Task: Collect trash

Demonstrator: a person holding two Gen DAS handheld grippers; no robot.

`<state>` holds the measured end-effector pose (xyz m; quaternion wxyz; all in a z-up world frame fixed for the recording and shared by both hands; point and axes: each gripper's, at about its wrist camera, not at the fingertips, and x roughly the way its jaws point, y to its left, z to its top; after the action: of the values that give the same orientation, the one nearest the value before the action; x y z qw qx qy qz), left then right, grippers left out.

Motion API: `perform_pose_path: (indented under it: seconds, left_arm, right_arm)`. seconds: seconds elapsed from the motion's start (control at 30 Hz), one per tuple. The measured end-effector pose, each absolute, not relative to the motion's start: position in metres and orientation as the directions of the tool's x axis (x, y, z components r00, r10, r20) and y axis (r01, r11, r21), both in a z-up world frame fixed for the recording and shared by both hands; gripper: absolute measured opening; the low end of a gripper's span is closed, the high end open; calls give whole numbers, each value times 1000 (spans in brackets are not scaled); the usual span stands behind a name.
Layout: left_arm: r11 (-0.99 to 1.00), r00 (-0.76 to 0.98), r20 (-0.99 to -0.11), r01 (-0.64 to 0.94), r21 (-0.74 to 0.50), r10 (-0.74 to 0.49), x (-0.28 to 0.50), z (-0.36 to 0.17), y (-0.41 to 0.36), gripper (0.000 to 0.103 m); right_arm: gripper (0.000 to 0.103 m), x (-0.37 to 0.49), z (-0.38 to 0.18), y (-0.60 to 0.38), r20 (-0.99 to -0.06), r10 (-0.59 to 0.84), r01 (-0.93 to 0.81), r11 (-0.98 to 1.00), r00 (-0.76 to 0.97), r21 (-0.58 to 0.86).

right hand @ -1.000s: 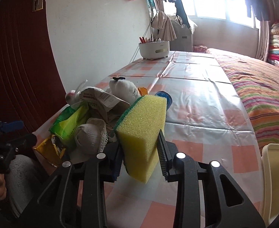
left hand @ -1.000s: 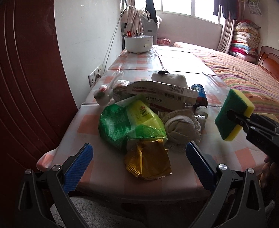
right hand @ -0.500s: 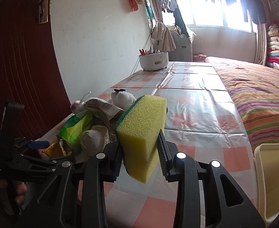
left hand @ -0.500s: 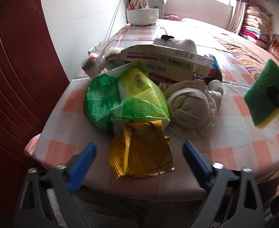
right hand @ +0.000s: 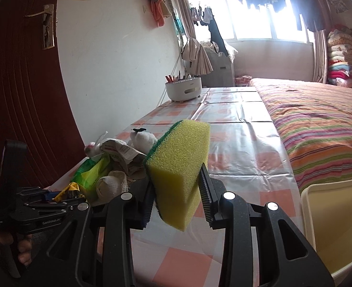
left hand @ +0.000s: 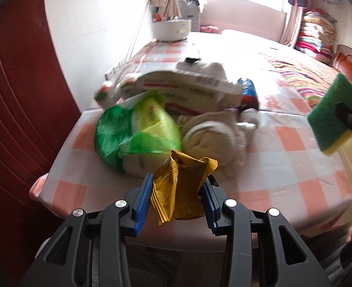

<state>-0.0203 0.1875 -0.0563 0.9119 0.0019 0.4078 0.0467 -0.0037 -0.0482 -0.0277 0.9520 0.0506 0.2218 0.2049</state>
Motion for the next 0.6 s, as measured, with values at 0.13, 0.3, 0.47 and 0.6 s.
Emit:
perform_pose_path:
  seconds: [0.13,0.3,0.47,0.6]
  left_arm:
    - [1000,704,-709,-14,21,25,-24,-41,163,38]
    - [996,721,-691,86,6,-58,-16,-29,126,38]
    - [983,719,-680,184,-14,-144,-8,-22,82,38]
    - [965,701,-677,258,-53,-225,0,-17,50,38]
  right_arm:
    - [33,-5,-26,-67,-395,363,-311,931,844,190]
    - [33,-8,-27,-96,-402,282,-220,956,871,195]
    - [33,-6,-30,-131,-428,201,-116,969,881,216]
    - [33,3,-25,-160,-445,144,-49,975,884,217]
